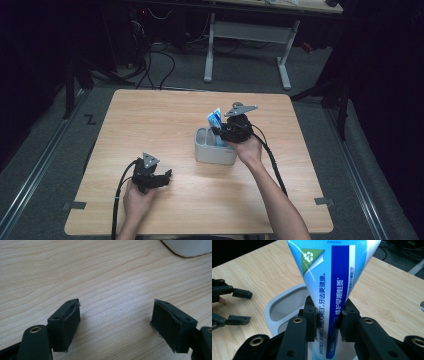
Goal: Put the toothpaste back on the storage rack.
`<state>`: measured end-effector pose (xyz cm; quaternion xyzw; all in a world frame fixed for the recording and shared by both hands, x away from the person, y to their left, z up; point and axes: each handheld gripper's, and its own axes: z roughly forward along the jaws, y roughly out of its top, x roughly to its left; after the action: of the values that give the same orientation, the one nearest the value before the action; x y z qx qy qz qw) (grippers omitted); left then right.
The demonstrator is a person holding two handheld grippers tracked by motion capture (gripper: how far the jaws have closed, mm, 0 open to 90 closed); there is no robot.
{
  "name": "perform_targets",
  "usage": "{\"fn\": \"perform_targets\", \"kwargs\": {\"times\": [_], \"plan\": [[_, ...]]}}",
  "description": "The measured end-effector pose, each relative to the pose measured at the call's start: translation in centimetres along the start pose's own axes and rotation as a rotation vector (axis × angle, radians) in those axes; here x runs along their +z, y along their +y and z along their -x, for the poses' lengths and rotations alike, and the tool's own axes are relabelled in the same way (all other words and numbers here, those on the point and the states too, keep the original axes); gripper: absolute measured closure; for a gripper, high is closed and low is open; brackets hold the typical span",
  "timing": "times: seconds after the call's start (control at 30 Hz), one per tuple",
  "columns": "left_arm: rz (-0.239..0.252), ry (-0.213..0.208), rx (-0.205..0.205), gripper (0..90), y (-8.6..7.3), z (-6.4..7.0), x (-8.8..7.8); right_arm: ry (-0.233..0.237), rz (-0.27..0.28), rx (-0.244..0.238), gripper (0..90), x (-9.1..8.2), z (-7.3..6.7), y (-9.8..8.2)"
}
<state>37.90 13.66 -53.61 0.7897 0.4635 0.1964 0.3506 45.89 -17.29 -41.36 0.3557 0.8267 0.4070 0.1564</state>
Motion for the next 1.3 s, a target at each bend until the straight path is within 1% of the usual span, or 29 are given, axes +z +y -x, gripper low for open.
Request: {"fn": "perform_targets", "kwargs": {"times": [0.1, 0.17, 0.23, 0.4, 0.43, 0.5, 0.63, 0.73, 0.87, 1.0, 1.3], "plan": [[0.0, 0.0, 0.0, 23.2, 0.0, 0.0, 0.0, 0.016, 0.014, 0.021, 70.8, 0.0, 0.1, -0.4], [0.0, 0.0, 0.0, 23.2, 0.0, 0.0, 0.0, 0.011, 0.017, 0.015, 70.6, -0.1, 0.2, -0.5], [0.0, 0.001, 0.0, 23.2, 0.0, 0.0, 0.0, 0.014, 0.016, 0.029, 70.3, -0.2, 0.2, -0.5], [-0.002, 0.0, 0.003, 22.7, 0.0, 0.0, 0.0, 0.0, 0.02, 0.017, 68.6, -0.1, 0.2, -0.5], [-0.002, -0.001, 0.003, 22.6, 0.0, 0.0, 0.0, -0.017, 0.03, 0.008, 66.4, -0.2, 0.0, -0.4], [-0.001, -0.001, 0.003, 22.5, 0.0, 0.0, 0.0, -0.01, 0.033, 0.014, 65.3, -0.2, 0.0, -0.3], [-0.001, -0.002, 0.002, 22.4, 0.0, 0.0, 0.0, -0.016, 0.029, 0.025, 64.3, -0.3, 0.2, -0.5], [-0.001, -0.002, 0.003, 22.4, 0.0, 0.0, 0.0, -0.003, 0.048, 0.041, 60.3, -0.8, 0.3, -0.4], [-0.001, -0.001, 0.003, 22.4, 0.0, 0.0, 0.0, -0.004, 0.084, 0.042, 57.2, -1.8, 0.1, -0.2], [-0.001, -0.002, 0.004, 22.4, 0.0, 0.0, 0.0, -0.017, 0.108, 0.042, 54.8, -2.9, 0.1, -0.1], [-0.001, -0.003, 0.004, 22.3, 0.0, 0.0, 0.0, -0.035, 0.135, 0.057, 53.3, -4.5, 0.6, -0.2]]}}
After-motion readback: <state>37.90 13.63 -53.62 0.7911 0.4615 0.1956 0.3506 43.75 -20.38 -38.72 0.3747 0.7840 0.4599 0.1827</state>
